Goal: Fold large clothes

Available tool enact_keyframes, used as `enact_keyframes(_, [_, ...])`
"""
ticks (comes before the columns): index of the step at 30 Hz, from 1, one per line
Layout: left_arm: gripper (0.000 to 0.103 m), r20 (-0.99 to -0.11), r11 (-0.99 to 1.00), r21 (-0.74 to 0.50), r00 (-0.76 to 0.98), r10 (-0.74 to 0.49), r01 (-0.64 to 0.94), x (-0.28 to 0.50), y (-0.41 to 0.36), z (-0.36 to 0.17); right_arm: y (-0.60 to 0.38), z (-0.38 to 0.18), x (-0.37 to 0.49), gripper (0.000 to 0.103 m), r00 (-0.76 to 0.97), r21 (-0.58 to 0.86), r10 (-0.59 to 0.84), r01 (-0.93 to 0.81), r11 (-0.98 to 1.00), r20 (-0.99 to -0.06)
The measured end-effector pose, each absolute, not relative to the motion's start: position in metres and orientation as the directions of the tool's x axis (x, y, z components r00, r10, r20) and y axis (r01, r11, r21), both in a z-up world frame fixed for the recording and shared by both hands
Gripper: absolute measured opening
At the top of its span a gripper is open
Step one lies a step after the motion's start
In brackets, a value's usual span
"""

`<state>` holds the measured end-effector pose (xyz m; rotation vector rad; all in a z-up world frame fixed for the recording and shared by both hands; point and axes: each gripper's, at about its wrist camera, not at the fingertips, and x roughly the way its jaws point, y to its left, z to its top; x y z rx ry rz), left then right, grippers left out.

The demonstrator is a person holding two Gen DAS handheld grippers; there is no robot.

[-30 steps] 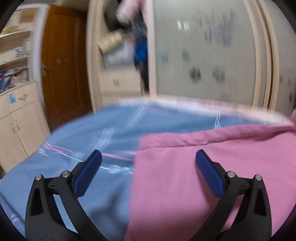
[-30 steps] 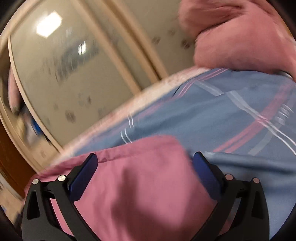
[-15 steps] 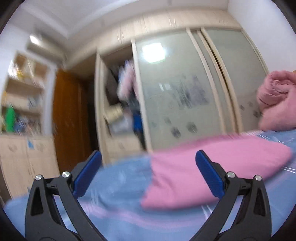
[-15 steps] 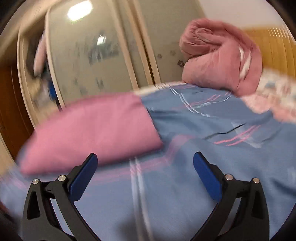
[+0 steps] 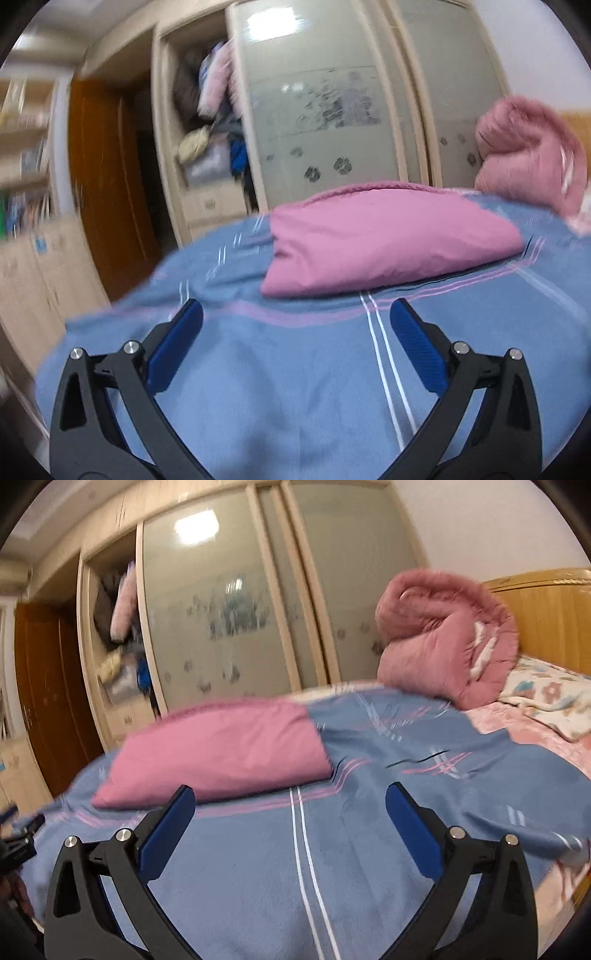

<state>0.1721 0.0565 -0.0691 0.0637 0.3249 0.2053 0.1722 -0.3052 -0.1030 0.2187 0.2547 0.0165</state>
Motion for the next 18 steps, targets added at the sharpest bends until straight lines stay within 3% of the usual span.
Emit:
enact_keyframes(4, [0.101,-0.331,0.953,-0.040,0.904,0.272,-0.302,0.136,0.081,-0.066,-0.305,-0.092,0.130,0.102,0.984,0.196,0.048,-0.014,0.981,-0.173])
enact_keyframes(7, [0.101,-0.322,0.946,-0.075,0.905,0.277,-0.316,0.117,0.090,-0.062,-0.293,-0.080,0.117,0.102,0.981,0.068,0.036,-0.024,0.997,-0.188])
enact_keyframes(11, [0.101,-0.329,0.958,-0.024,0.907,0.262,-0.286,0.107,0.085,-0.052,-0.287,-0.065,0.102,0.102,0.987,-0.067,-0.028,0.017,0.998,-0.157])
enact_keyframes(18, [0.101,-0.272,0.964,0.057,0.925,0.266,-0.260,0.099,0.074,-0.047,-0.287,-0.087,0.118,0.102,0.964,-0.075,-0.059,0.041,0.996,-0.258])
